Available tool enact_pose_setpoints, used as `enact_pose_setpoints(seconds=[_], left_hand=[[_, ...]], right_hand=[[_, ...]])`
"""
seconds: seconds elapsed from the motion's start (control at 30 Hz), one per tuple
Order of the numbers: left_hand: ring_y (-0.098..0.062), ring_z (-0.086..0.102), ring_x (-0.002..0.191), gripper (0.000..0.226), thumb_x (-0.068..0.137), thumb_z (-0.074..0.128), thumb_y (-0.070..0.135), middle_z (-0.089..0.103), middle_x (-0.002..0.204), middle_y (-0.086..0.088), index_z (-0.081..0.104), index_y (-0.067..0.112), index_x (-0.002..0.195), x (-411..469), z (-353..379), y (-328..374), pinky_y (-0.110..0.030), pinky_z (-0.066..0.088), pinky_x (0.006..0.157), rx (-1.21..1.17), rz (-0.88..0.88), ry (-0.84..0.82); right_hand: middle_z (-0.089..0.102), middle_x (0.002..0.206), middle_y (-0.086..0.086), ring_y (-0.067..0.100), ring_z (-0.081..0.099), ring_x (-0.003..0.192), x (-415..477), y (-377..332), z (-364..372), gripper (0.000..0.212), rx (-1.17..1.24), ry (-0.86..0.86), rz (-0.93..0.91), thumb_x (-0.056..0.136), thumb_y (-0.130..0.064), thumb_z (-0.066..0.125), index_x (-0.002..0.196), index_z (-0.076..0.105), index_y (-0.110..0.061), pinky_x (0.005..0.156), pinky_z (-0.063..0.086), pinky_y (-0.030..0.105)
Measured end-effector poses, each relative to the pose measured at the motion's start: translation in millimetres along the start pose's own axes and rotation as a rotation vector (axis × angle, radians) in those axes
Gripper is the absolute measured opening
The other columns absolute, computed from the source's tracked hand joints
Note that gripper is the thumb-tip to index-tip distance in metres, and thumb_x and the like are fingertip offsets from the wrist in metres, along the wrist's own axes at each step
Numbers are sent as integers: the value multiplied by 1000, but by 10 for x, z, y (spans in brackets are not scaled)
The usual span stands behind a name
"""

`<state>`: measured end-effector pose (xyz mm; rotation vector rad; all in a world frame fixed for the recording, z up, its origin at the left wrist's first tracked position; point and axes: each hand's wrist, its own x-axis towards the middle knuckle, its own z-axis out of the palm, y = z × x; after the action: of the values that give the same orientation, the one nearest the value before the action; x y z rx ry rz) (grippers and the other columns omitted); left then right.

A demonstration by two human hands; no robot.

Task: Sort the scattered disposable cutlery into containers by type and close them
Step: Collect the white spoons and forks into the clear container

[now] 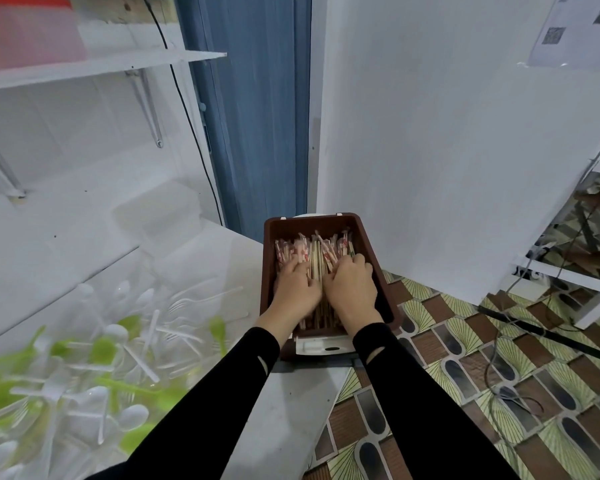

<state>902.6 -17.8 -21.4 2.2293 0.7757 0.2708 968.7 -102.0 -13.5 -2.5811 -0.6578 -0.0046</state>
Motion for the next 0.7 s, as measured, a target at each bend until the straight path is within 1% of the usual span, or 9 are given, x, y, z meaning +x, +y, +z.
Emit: enact_pose_setpoints(seconds=[0.1, 0.23, 0.33, 0.4, 0.5, 0.53, 0.6, 0.63, 0.7], left_hand=[[-26, 9, 150, 51, 100, 40, 18, 19, 161, -11, 36, 8, 149, -8, 4, 3, -38, 6, 122, 91, -6, -46], [-24, 17, 148, 43, 99, 43, 13, 24, 159, -10, 47, 9, 142, -94, -55, 73, -31, 11, 121, -26, 96, 93], [-15, 27, 144, 33, 96, 49, 9, 34, 154, -1, 61, 19, 126, -251, -276, 144, -23, 17, 115, -133, 216, 206], [-11, 32, 140, 29, 95, 51, 7, 39, 149, 2, 64, 22, 117, -357, -489, 118, -20, 21, 111, -149, 239, 236], [-11, 42, 133, 31, 95, 49, 6, 46, 142, 3, 59, 21, 121, -501, -919, 11, -22, 35, 108, -170, 223, 311], [-11, 47, 128, 33, 96, 48, 6, 50, 139, 3, 56, 20, 125, -565, -1096, -24, -18, 40, 102, -188, 204, 343], [-8, 55, 116, 35, 97, 46, 8, 54, 132, 8, 54, 21, 129, -742, -1524, -116, -5, 41, 86, -213, 176, 422], [-6, 57, 112, 35, 97, 46, 8, 56, 129, 11, 55, 21, 128, -849, -1704, -145, -2, 41, 81, -234, 174, 454], [-1, 58, 110, 34, 97, 45, 6, 58, 127, 14, 59, 22, 123, -1161, -2168, -241, -4, 44, 78, -251, 198, 547]], right_hand=[[52, 127, 15, 33, 52, 115, -11, -3, -1, 31, -10, -38, 9, 93, -18, 53, 120, 55, -4, 83, 48, 38], [52, 125, 17, 34, 56, 109, -43, -12, -63, 28, 61, -9, -19, 95, -15, 50, 119, 55, -2, 83, 48, 38], [48, 128, 11, 29, 60, 101, -76, -64, -138, 24, 204, 40, -185, 96, -18, 51, 117, 58, -9, 82, 50, 37], [52, 119, 4, 21, 57, 99, -108, -155, -179, 19, 234, 12, -302, 95, -21, 53, 111, 62, -15, 84, 50, 35], [53, 109, -7, 12, 54, 96, -148, -445, -233, 16, 283, -19, -451, 96, -24, 55, 107, 66, -22, 91, 48, 34], [52, 108, -9, 9, 53, 93, -186, -597, -272, 16, 305, -26, -499, 95, -22, 55, 107, 67, -22, 89, 46, 31], [50, 105, -9, 2, 49, 82, -304, -993, -349, 17, 389, -37, -624, 94, -16, 55, 105, 68, -19, 82, 46, 28], [52, 104, -9, 0, 48, 75, -383, -1159, -389, 17, 438, -39, -678, 93, -14, 55, 104, 68, -18, 79, 47, 28], [55, 105, -11, -1, 49, 61, -594, -1615, -489, 18, 520, -56, -796, 93, -14, 55, 104, 67, -22, 69, 44, 25]])
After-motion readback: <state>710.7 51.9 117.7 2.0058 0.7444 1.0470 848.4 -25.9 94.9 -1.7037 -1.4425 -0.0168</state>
